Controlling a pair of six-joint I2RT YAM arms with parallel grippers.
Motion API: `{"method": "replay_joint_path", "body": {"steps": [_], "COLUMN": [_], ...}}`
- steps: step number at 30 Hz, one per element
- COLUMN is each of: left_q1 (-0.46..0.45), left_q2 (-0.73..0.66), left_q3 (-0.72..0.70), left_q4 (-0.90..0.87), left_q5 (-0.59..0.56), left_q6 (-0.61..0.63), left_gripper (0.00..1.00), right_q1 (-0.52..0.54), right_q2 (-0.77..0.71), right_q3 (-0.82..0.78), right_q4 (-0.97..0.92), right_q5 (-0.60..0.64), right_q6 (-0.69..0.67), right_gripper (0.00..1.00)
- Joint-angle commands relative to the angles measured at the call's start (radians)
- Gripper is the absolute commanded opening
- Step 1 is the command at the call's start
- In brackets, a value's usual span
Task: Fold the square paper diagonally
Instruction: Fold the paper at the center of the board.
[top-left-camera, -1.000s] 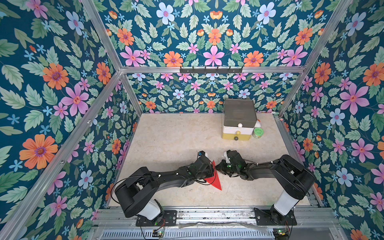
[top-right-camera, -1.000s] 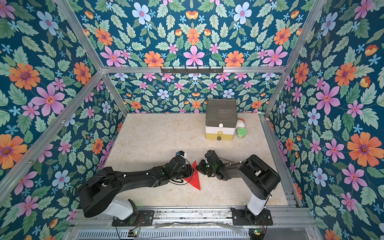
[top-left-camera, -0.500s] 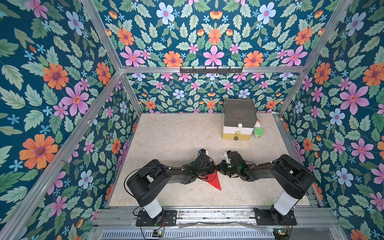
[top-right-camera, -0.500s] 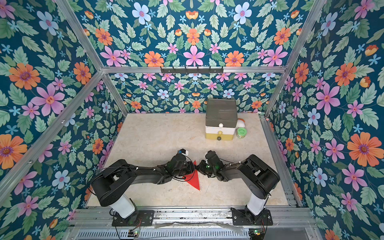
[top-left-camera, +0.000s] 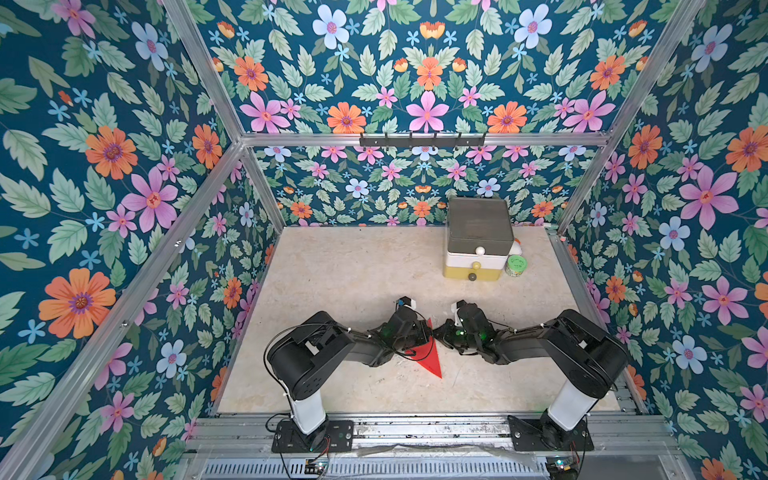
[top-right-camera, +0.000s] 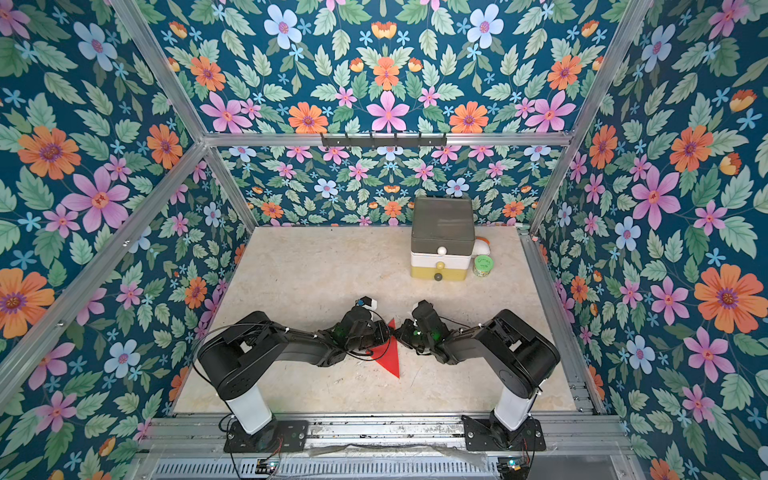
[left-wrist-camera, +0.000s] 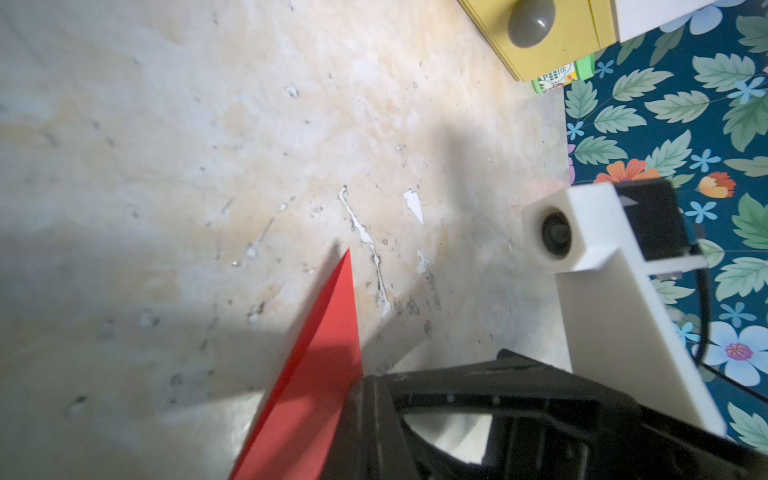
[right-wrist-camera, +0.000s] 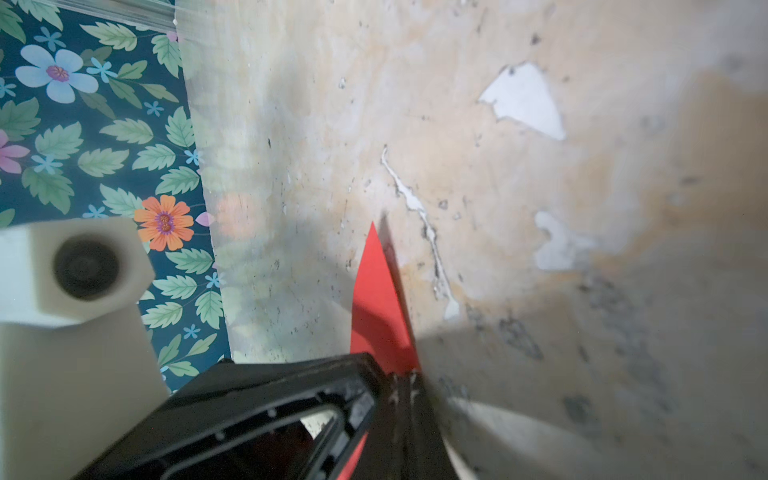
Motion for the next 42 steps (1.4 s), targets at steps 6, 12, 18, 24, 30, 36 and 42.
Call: {"method": "replay_joint_path", "body": {"steps": [6,12,18,24,30,36,42], "left_q1": [-0.001,0.014,0.021,0.028,0.028,0.031,0.046], "left_q2": [-0.004,-0.102,-0.114,-0.038,-0.002,0.019,0.036], "left_q3": [-0.037,-0.043,0.031,0.03,0.016,-0.014,-0.053], "left_q4": [-0.101,-0.029,-0.077,-0.057,-0.05,-0.047,-0.029], "left_q5": [-0.014,0.011,-0.004,0.027,0.036,0.032,0.034], "left_q6": [-0.012,-0.048,-0.036,-0.057,-0.059,-0.058,-0.066], "left_gripper": [0.0,0.0,0.0,0.0,0.0,0.0,0.0], "right_q1": [0.015,0.015,0.014,0.015,0.015,0.015,0.031], "right_q2": [0.019,0.009,0.02,0.021,0.021,0.024,0.004], "right_q3": [-0.004,-0.012,-0.002,0.004,0.004,0.001,0.002], "right_q4": [-0.14,-0.145,-0.144,-0.156,-0.158,-0.158,-0.177], "right_q5": [-0.02,-0.008,-0.01,-0.007,-0.005,-0.005,-0.002], "right_q6": [-0.013,-0.011,-0.013,-0.02,-0.022,-0.025,-0.029], "right_gripper": [0.0,0.0,0.0,0.0,0.0,0.0,0.0]}}
